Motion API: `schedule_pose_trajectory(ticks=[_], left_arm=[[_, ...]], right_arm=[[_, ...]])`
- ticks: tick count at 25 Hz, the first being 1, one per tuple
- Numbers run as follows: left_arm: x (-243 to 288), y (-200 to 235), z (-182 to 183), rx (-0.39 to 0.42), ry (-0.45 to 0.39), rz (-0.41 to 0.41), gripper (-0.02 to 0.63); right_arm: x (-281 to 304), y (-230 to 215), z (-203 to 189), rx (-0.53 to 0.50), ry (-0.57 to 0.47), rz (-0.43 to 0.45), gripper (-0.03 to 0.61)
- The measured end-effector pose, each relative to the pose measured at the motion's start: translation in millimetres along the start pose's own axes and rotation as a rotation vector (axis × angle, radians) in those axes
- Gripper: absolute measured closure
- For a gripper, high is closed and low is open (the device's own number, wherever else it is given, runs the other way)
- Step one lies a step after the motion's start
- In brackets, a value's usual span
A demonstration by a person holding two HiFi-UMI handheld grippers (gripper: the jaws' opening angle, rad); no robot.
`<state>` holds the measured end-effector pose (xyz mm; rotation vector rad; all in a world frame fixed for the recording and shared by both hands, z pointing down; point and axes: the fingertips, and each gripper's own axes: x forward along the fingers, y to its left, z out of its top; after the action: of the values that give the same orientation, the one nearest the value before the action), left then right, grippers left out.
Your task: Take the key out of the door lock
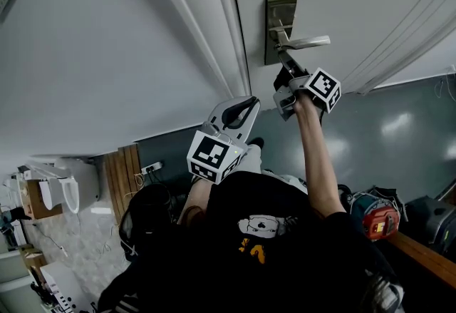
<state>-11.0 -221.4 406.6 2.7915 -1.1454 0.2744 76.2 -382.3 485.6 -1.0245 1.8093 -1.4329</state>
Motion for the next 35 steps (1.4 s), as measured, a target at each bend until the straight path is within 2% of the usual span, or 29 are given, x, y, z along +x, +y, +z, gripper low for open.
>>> schedule_pose_trajectory(ticks=[24, 29, 35], left_arm=[[-4.7, -0.4, -2.9, -0.007, 0.008, 0.012, 0.591], [-1.6, 3.3, -7.0, -0.011, 0.014, 0.013, 0.591], [5.7, 0.8, -5.4, -0.011, 0.01, -0.006, 0.591]], right_arm=[[-5.0, 0.8, -3.0, 0.087, -0.015, -0.01, 0.554], [-19.2, -4.8, -5.7, 0.138, -0.026, 0.012, 0.557], [-22.8, -6.3, -7.9, 0.112, -0.013, 0.002, 0.557]])
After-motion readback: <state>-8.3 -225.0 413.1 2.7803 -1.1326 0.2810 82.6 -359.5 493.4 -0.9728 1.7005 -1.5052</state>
